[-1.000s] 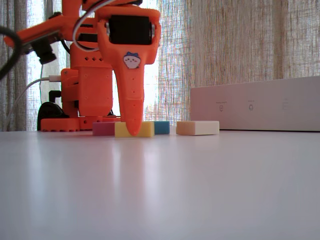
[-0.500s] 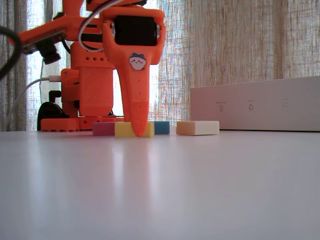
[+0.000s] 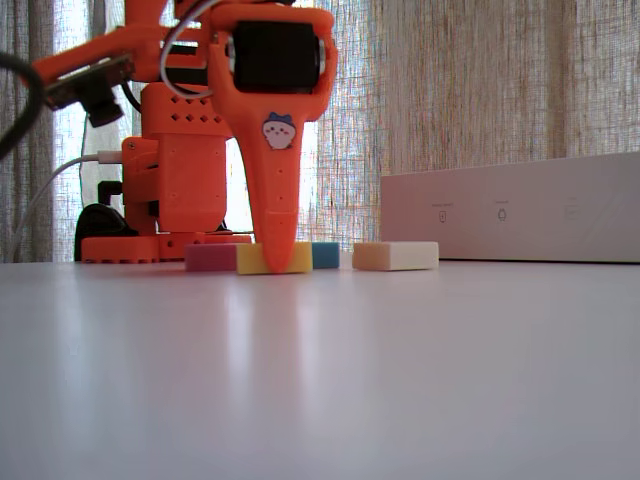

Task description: Grasp the yellow cuboid and put it in the bin.

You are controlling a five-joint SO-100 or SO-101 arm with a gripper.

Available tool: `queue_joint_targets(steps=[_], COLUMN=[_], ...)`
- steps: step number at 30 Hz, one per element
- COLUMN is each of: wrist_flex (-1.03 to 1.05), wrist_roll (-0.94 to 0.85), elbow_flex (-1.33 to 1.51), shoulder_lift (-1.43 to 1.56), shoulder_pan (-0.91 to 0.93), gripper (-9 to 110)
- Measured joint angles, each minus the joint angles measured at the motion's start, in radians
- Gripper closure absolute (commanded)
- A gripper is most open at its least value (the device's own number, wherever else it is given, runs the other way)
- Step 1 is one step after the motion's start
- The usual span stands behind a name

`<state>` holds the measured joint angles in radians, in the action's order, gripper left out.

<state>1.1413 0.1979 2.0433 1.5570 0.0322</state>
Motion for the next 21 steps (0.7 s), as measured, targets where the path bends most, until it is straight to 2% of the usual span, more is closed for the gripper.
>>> queue_joint_targets(steps=[10,17,21], wrist_flex=[0.048,0.225,0.304], wrist_roll=[-0.109,-0.186,-0.255], elbow_flex=[-0.051,-0.367,-0.611], shoulder_lift=[0.084,0.235,0.282], shoulder_pan=[0.043,0.035,-0.055], gripper=[110,110,110])
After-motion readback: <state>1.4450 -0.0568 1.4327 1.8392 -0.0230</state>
